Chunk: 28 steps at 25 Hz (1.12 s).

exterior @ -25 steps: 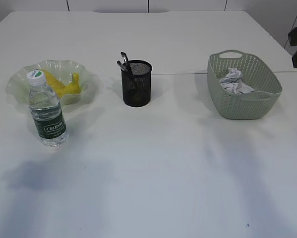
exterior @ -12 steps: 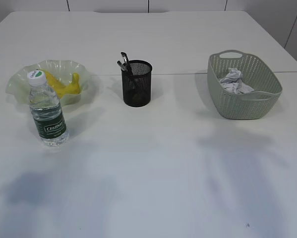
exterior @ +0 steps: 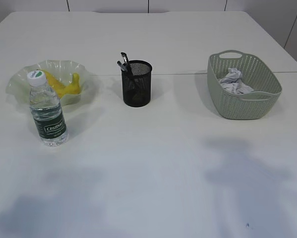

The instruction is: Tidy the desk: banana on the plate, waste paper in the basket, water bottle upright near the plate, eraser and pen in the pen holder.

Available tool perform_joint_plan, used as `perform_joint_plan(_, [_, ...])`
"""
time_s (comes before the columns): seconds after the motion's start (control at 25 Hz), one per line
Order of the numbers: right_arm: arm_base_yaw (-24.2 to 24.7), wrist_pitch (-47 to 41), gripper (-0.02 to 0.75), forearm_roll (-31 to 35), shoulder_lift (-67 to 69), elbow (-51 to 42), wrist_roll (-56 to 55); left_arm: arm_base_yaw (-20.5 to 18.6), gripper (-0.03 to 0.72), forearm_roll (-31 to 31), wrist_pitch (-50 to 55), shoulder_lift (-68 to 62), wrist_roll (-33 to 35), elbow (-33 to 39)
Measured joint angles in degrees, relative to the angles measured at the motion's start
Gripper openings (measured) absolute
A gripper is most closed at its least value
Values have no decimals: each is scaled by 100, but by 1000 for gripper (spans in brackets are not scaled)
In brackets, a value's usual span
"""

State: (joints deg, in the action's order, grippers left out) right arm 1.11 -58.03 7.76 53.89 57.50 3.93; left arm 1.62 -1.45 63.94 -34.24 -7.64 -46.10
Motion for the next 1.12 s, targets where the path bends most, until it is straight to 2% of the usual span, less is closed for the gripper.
perform_joint_plan(0.56, [0,-1363,264,-254,-2007,0,-436,105,450,15,786,1526,0,0])
perform_joint_plan(1.12, [0,-1495,265,-572,-3989,0,-493,105,447,20,859,2923,0,0])
